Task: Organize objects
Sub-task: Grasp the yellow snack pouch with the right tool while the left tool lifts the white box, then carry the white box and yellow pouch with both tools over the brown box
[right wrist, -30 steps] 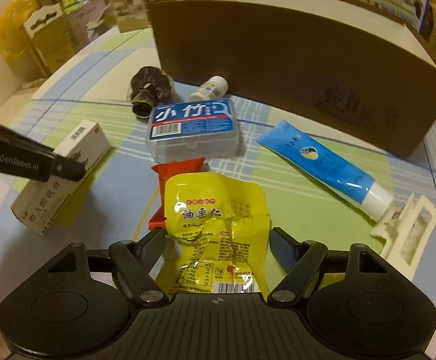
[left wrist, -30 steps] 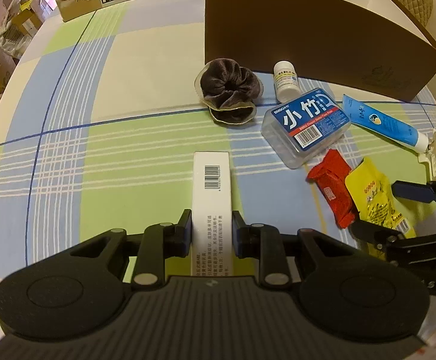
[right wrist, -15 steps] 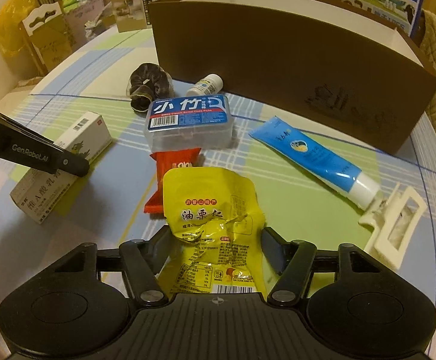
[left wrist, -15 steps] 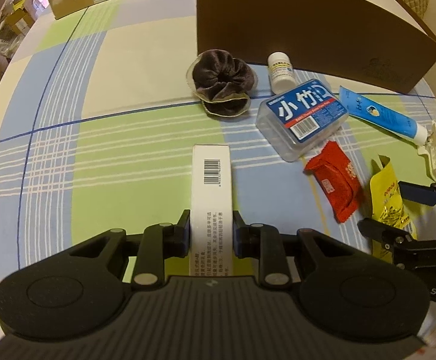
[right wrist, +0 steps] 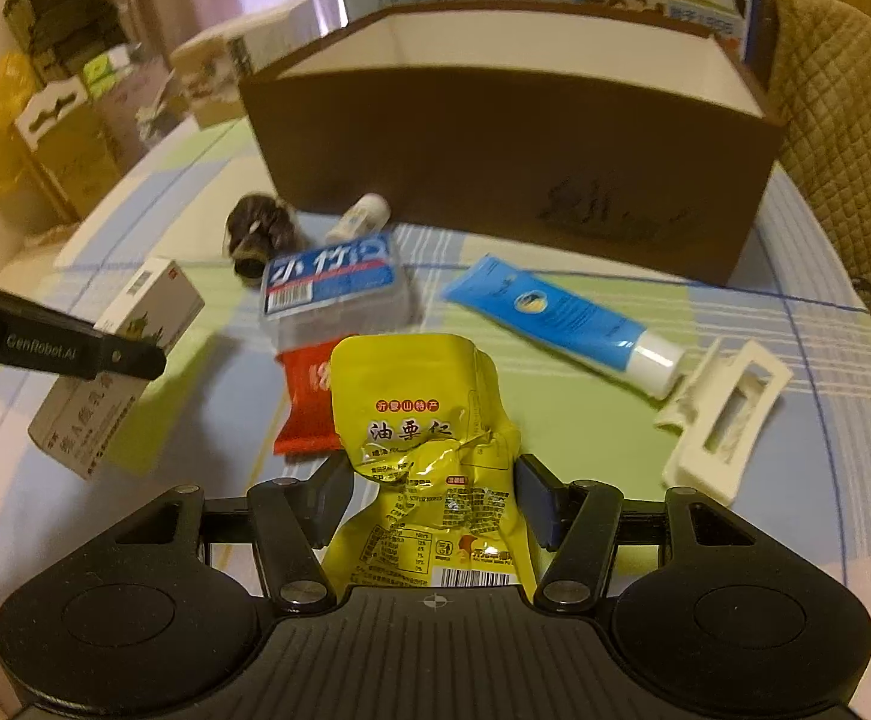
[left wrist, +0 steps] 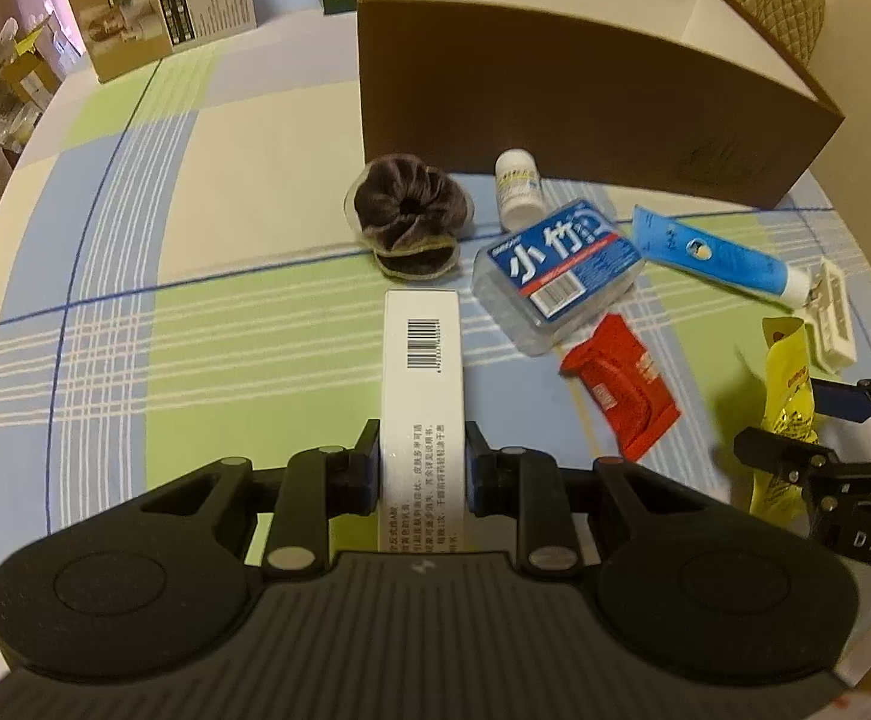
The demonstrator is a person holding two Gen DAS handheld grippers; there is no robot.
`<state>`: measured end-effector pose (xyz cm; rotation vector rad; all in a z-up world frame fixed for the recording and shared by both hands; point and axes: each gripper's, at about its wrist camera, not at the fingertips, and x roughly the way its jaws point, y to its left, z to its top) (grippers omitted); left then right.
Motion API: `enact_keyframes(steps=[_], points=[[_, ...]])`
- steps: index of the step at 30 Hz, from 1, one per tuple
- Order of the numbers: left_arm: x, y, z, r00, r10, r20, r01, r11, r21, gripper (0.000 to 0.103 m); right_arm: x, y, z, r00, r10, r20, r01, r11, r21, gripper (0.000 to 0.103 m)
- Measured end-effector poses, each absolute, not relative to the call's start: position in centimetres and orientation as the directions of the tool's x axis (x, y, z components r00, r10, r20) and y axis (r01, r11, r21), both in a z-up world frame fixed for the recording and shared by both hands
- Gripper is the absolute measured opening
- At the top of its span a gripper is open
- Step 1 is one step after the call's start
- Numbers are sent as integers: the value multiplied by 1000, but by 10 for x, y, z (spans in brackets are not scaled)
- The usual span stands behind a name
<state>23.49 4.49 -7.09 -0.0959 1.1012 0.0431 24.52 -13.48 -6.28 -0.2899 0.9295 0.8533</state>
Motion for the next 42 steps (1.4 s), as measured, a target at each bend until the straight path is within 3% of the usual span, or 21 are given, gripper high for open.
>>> enact_keyframes(steps=[13, 29, 42], points=[[254, 38, -24, 556, -28, -831, -48, 997, -66, 22, 280, -143, -12, 369, 591, -717, -723, 668, 179, 56], [337, 27, 39, 689, -29, -724, -10, 999, -49, 22, 372, -122, 62, 474, 661, -582, -741, 656, 142, 56], [421, 24, 40, 695, 16, -719, -16, 1000, 6, 22, 451, -96, 49, 514, 591, -622, -694, 712, 103, 56]])
